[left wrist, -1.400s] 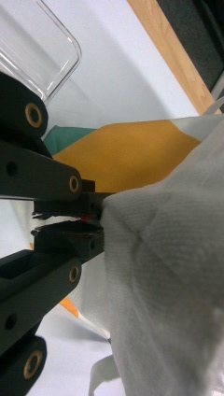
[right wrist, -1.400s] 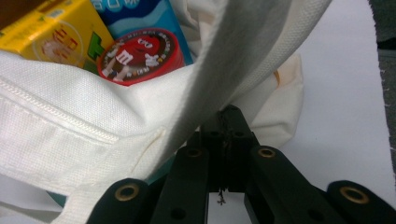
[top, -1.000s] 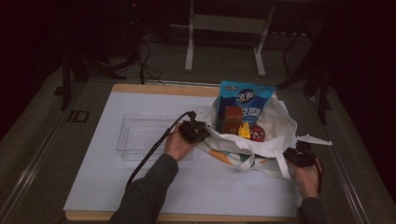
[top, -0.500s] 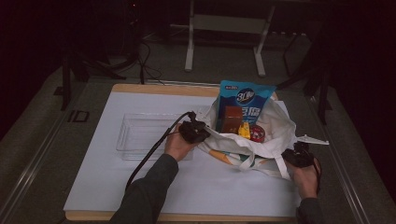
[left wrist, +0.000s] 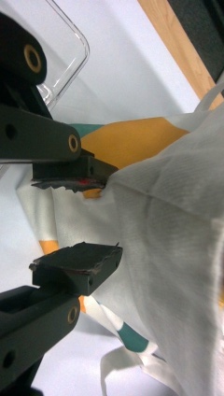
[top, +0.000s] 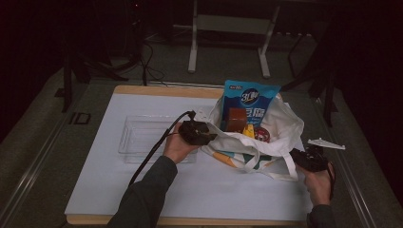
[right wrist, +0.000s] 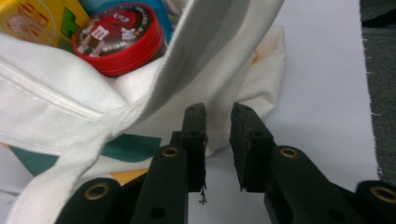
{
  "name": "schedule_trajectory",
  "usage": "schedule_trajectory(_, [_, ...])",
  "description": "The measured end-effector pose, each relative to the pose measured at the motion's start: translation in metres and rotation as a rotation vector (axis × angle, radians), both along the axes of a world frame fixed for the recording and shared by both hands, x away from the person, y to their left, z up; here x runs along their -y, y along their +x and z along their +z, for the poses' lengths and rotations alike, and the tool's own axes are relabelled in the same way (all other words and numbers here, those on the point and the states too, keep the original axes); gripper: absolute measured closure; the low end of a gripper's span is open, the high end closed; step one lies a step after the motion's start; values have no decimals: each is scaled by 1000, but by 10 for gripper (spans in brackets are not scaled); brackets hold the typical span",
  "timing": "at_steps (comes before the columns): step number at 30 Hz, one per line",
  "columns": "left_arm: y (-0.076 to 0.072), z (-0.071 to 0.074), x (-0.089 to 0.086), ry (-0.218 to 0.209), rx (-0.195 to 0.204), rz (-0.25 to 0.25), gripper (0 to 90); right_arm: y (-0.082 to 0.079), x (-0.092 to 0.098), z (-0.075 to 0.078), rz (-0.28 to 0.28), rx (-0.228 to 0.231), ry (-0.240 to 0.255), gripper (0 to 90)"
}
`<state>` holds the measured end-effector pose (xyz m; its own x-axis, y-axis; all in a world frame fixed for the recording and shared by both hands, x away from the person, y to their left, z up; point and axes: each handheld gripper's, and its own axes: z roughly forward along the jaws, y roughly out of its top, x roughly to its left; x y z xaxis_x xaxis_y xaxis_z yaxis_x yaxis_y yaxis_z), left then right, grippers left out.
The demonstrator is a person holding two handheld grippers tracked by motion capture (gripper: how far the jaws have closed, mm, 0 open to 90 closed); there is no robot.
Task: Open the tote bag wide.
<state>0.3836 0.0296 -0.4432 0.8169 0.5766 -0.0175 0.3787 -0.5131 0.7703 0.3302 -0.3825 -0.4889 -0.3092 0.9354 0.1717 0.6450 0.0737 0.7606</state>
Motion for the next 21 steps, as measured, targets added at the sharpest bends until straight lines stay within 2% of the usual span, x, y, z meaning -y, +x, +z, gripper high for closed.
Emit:
schedule_trajectory(11, [-9,16,-15,-43,19,5,546,-15,4,16,0,44,10,702])
schedule_trajectory(14, [-12,22,-20,-49,58,8,523,-18,4,21,0,56,13,681])
schedule_trajectory(21, [-18,39,-31,-116,110,25,426,-22,6,29,1,70,30,626])
